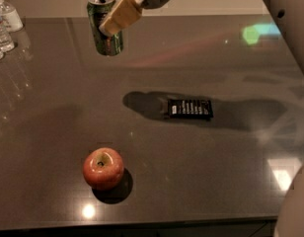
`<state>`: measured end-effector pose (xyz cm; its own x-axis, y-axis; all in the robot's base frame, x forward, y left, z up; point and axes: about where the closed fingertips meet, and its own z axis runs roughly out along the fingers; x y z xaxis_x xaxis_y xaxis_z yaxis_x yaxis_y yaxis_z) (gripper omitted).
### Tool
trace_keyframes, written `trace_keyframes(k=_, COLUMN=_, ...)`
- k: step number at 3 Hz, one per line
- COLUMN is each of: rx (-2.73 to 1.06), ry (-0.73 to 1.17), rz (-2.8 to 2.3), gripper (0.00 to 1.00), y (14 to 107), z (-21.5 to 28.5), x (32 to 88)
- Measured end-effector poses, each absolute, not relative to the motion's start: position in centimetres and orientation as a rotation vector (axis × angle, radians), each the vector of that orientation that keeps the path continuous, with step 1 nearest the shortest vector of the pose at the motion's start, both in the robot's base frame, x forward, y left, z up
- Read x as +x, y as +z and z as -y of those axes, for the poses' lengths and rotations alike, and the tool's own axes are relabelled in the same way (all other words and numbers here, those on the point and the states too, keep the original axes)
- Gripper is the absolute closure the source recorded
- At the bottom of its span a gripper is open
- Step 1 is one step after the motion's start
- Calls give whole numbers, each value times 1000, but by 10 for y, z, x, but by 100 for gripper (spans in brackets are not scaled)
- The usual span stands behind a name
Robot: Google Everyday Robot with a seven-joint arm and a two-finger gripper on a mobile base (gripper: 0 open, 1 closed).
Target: Pick green can
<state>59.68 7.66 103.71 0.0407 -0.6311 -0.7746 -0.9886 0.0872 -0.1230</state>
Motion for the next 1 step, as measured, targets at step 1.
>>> trace_keyframes(k=1, rx=-1625, ry=646, rz=-1660, gripper=100, y=1042, z=-76, x=596)
